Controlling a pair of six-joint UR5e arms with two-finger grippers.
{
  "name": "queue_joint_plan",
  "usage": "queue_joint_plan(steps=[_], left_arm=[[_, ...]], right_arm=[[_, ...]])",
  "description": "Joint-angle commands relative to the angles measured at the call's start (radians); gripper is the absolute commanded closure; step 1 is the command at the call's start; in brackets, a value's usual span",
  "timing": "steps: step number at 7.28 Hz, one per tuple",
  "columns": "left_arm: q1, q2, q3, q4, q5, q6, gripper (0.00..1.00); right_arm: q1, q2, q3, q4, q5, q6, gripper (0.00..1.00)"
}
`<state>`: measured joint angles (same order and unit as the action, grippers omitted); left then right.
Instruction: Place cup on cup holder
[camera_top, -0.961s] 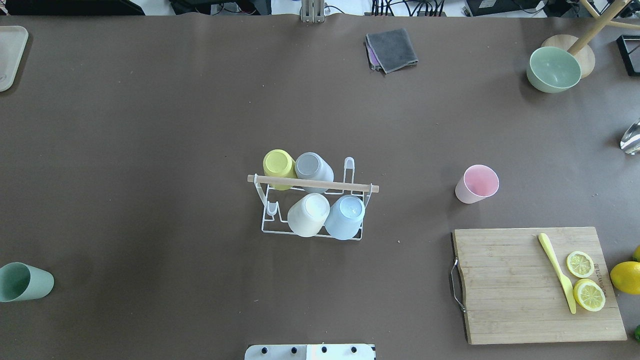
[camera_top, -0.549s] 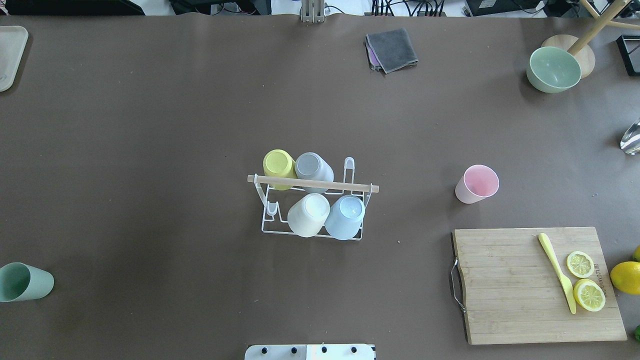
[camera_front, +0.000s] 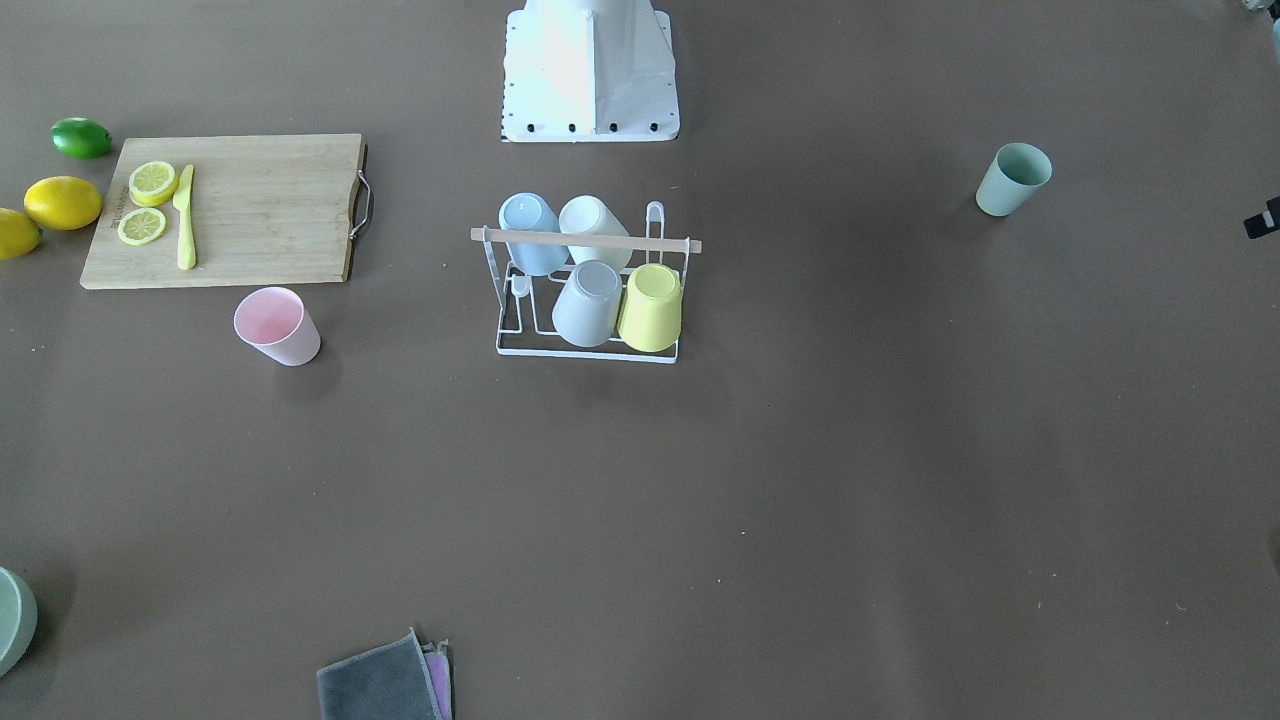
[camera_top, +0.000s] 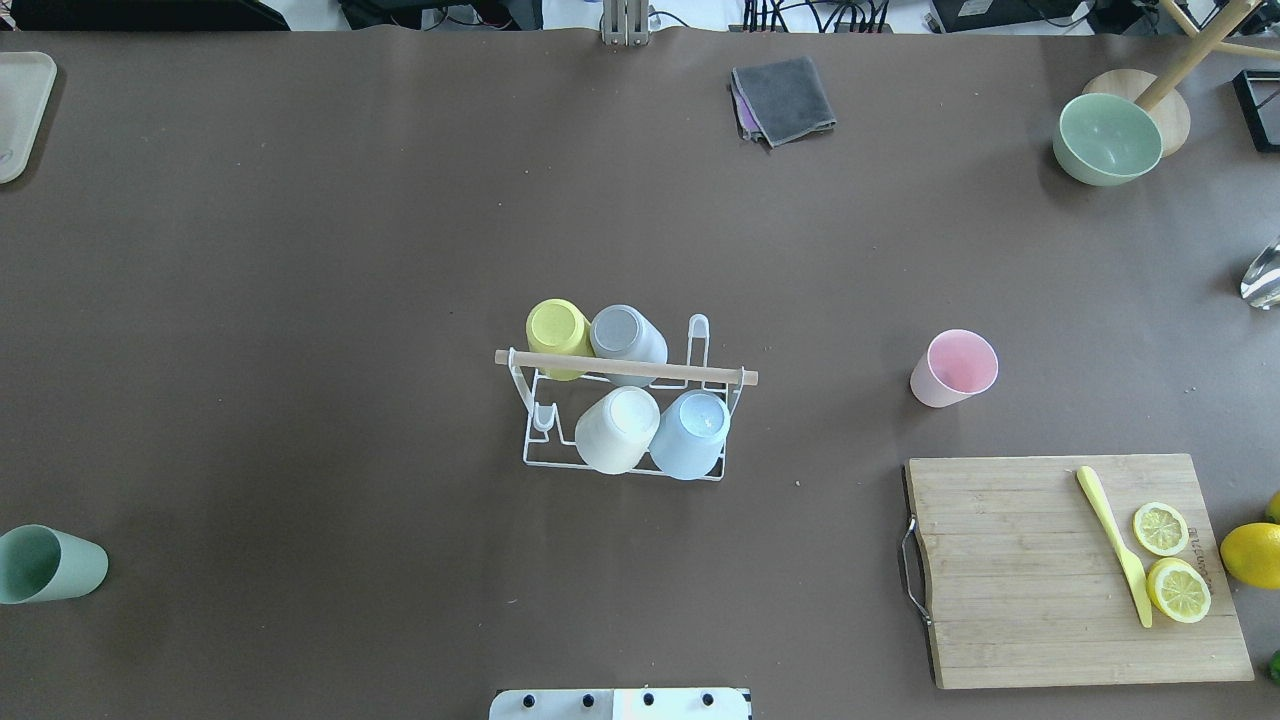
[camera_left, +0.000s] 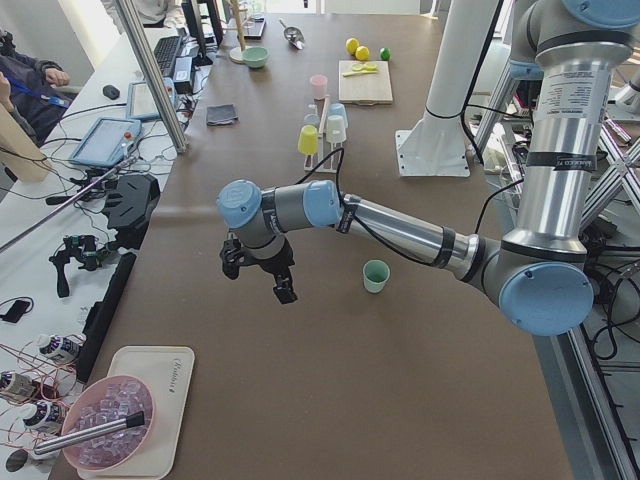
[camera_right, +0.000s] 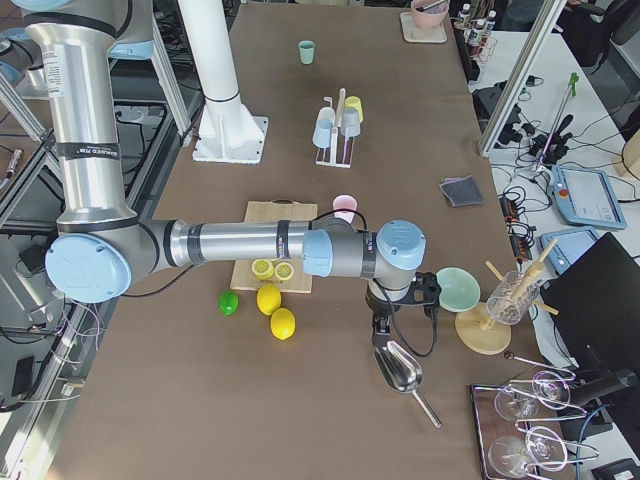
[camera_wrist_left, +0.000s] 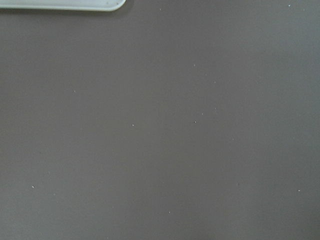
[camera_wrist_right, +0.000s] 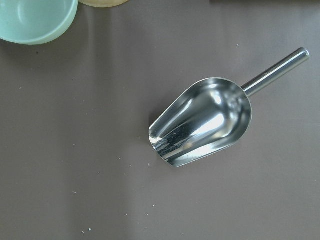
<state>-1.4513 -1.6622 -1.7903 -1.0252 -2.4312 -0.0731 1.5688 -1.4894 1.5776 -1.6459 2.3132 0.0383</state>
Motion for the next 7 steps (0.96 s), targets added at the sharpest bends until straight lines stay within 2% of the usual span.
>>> queue_joint_plan(steps=[1,3,4,5,6,7], left_arm=[[0.072,-0.001,0.015,0.127,-0.053,0.001,0.02],[0.120,0.001,0.020,0.244,-0.103,0.009,0.02],[0.143,0.001,0.046,0.267,-0.136,0.010,0.02],[0.169,0.001,0.089,0.267,-0.164,0.033,0.02],[0.202,-0.002,0.135,0.267,-0.189,0.056,0.02],[0.219,-0.008,0.162,0.267,-0.207,0.056,0.02]], right_arm=[[-0.006,0.018,0.001,0.000,0.000,0.002,0.00],[-0.021,0.034,0.001,-0.002,0.002,0.006,0.00],[-0.042,0.069,0.004,-0.024,0.002,0.015,0.00],[-0.058,0.124,0.004,-0.097,0.002,0.020,0.00],[-0.100,0.188,-0.002,-0.150,0.005,0.061,0.00],[-0.127,0.217,0.011,-0.155,0.012,0.156,0.00]])
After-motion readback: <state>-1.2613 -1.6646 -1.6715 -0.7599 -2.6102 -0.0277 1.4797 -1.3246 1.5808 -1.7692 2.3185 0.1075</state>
